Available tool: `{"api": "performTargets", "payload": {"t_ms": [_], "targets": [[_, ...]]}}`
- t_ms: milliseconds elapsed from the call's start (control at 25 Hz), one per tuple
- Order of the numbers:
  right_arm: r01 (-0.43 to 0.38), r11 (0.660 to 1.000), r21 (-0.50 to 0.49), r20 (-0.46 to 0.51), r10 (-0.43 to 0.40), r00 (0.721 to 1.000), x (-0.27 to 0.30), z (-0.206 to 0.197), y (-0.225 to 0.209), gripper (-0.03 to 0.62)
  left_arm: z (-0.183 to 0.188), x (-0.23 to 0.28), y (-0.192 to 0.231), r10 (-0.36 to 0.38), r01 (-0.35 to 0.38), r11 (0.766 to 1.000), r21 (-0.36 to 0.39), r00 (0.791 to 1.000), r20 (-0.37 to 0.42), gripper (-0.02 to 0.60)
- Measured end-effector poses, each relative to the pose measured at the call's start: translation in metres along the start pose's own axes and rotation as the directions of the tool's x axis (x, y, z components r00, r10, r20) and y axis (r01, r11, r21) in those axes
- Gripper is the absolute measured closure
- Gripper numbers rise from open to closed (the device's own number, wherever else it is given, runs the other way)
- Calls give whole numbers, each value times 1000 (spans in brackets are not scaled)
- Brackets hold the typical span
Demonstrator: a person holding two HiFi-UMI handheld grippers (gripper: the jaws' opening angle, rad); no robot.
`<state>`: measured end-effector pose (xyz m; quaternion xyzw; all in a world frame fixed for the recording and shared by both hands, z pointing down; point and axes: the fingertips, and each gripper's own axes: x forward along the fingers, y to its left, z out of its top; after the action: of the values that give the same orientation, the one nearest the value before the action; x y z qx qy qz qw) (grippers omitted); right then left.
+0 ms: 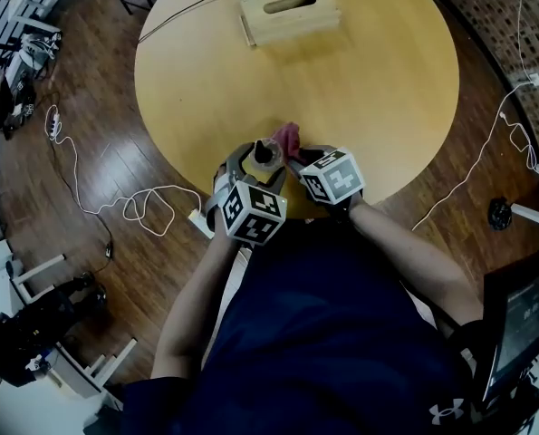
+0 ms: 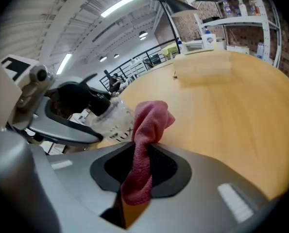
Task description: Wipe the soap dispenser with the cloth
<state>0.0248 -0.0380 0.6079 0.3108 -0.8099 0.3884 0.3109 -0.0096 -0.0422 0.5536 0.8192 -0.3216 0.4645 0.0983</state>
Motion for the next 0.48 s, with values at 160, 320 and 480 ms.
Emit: {"api": "performTargets", "payload": {"t_ms": [160,320,480], "targets": [[-4,1000,25,-95,7,995,28,-28,-22,505,-12,0,-4,-81,86,989,122,996,-47,161],[-25,999,28,-64,27,998,4,-18,-7,505,-13,1,-1,-121,141,940,311,989,-83,164],[-82,997,5,50,81,995,-32,7,22,505,-7,-5,-6,-140,164,887,432,986,-87,247]]}}
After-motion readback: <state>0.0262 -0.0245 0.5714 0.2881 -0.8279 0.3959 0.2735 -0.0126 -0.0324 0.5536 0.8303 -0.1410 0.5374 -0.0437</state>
